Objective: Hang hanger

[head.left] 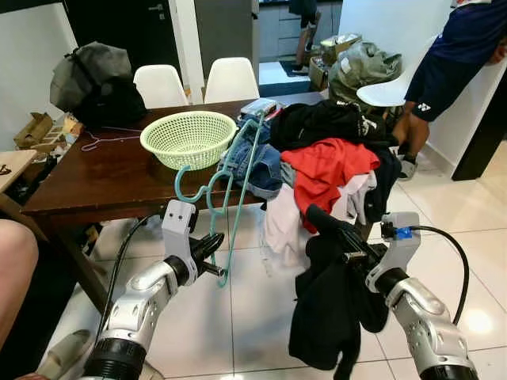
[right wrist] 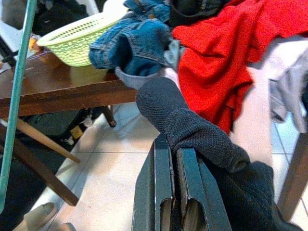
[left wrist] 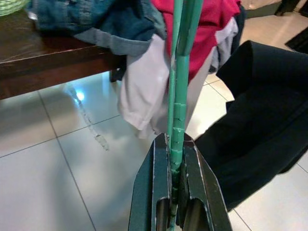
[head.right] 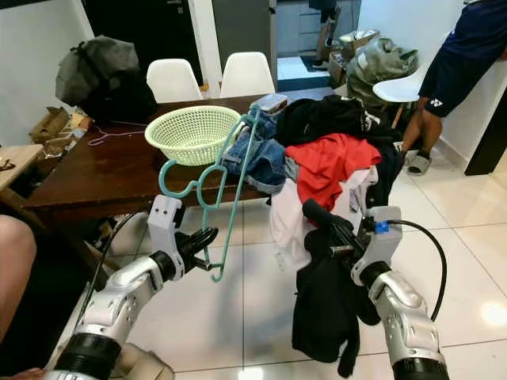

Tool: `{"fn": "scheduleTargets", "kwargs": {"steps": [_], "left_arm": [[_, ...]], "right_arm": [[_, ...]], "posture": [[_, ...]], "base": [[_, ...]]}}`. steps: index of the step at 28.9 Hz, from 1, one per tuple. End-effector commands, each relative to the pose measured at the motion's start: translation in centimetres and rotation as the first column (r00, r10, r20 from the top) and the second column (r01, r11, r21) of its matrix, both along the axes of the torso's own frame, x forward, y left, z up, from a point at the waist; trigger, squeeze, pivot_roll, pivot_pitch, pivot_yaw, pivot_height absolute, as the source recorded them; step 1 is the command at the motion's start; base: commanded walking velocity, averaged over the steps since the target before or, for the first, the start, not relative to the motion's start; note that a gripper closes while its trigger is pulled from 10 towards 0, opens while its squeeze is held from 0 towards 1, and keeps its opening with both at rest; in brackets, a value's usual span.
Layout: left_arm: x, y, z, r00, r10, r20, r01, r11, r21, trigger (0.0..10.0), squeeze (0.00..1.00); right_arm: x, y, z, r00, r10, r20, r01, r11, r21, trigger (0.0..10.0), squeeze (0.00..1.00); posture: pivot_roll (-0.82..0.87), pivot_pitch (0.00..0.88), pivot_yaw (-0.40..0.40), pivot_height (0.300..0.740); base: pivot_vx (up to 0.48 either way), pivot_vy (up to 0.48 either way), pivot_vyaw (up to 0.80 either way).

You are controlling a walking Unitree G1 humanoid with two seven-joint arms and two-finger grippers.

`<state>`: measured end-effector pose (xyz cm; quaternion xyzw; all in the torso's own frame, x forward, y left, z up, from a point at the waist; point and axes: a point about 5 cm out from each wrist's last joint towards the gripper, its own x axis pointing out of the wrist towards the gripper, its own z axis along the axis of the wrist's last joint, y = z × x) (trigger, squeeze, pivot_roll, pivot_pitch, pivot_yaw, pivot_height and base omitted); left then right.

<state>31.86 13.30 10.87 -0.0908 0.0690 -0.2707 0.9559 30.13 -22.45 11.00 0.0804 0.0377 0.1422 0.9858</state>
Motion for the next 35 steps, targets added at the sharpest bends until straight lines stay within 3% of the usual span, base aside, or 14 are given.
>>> {"fn": "scheduleTargets", "kwargs": {"steps": [1,10,12,14,16,17,18,19,20,21,22,23,25,35], "left_arm": [[-0.1,0.3,0.3,1.000,0.004,0.023,-0.004,1.000,-0.002,10.0,0.00],[-0.4,0.1,0.6,0.998,-0.036,0.052,0.036,0.999,0.010,10.0,0.00],[-1.5,-1.2,1.2,0.980,-0.180,0.080,0.182,0.983,-0.023,10.0,0.00],[-4.4,-3.5,2.6,0.885,-0.445,0.135,0.458,0.884,-0.091,10.0,0.00],[-4.4,-3.5,2.6,0.885,-0.445,0.135,0.458,0.884,-0.091,10.0,0.00],[-6.7,-4.6,3.1,0.789,-0.597,0.149,0.612,0.785,-0.098,10.0,0.00],[-6.7,-4.6,3.1,0.789,-0.597,0.149,0.612,0.785,-0.098,10.0,0.00],[-8.9,-5.2,3.1,0.690,-0.713,0.128,0.724,0.682,-0.107,10.0,0.00],[-10.4,-5.3,2.7,0.624,-0.776,0.093,0.781,0.615,-0.113,10.0,0.00],[-10.4,-5.3,2.7,0.624,-0.776,0.093,0.781,0.615,-0.113,10.0,0.00],[-11.4,-5.4,2.4,0.584,-0.808,0.069,0.809,0.575,-0.120,10.0,0.00],[-11.6,-5.2,1.9,0.583,-0.811,0.044,0.809,0.575,-0.124,10.0,0.00],[-11.5,-5.0,1.5,0.598,-0.801,0.033,0.797,0.590,-0.130,10.0,0.00],[-11.6,-5.0,1.1,0.603,-0.798,0.020,0.789,0.592,-0.165,10.0,0.00]], "right_arm": [[0.3,0.2,0.8,0.999,-0.001,0.039,0.000,1.000,0.029,10.0,0.00],[0.2,0.2,1.2,0.997,-0.002,0.072,-0.004,0.996,0.086,10.0,0.00],[0.2,-1.4,2.2,0.987,-0.103,0.120,0.072,0.969,0.238,10.0,0.00],[0.6,-4.8,3.1,0.931,-0.345,0.116,0.288,0.894,0.342,10.0,0.00],[0.6,-4.8,3.1,0.931,-0.345,0.116,0.288,0.894,0.342,10.0,0.00],[0.6,-7.2,3.6,0.856,-0.509,0.094,0.461,0.832,0.309,10.0,0.00],[0.6,-7.2,3.6,0.856,-0.509,0.094,0.461,0.832,0.309,10.0,0.00],[0.5,-9.8,4.5,0.750,-0.655,0.094,0.637,0.753,0.164,10.0,0.00],[0.4,-11.7,6.0,0.660,-0.736,0.148,0.739,0.672,0.044,10.0,0.00],[0.4,-11.7,6.0,0.660,-0.736,0.148,0.739,0.672,0.044,10.0,0.00],[0.2,-12.9,7.1,0.601,-0.775,0.196,0.793,0.608,-0.026,10.0,0.00],[0.3,-13.5,8.9,0.567,-0.779,0.267,0.818,0.571,-0.071,10.0,0.00],[0.6,-13.7,10.6,0.550,-0.773,0.316,0.826,0.560,-0.065,10.0,0.00],[2.3,-12.4,15.0,0.496,-0.757,0.426,0.844,0.535,-0.031,10.0,0.00]], "posture": [[-0.10,0.000,0.020,0.740],[-0.10,0.000,0.021,0.740],[-0.09,0.000,0.017,0.740],[-0.09,0.000,0.015,0.740],[-0.09,0.000,0.015,0.740],[-0.08,0.000,0.012,0.740],[-0.08,0.000,0.012,0.740],[-0.07,0.000,0.010,0.740],[-0.07,0.000,0.005,0.740],[-0.07,0.000,0.005,0.740],[-0.06,0.000,0.004,0.740],[-0.07,0.000,-0.002,0.740],[-0.07,0.000,-0.007,0.740],[-0.07,0.000,-0.019,0.740]], "base": [[0.334,0.000,0.00],[0.371,0.000,0.00],[0.399,0.000,0.00],[0.416,0.000,0.00],[0.416,0.000,0.00],[0.412,0.000,0.00],[0.412,0.000,0.00],[0.412,0.000,0.00],[0.412,0.000,0.00],[0.412,0.000,0.00],[0.412,0.000,0.00],[0.412,0.000,0.00],[0.412,0.000,0.00],[0.413,0.000,-0.16]]}}
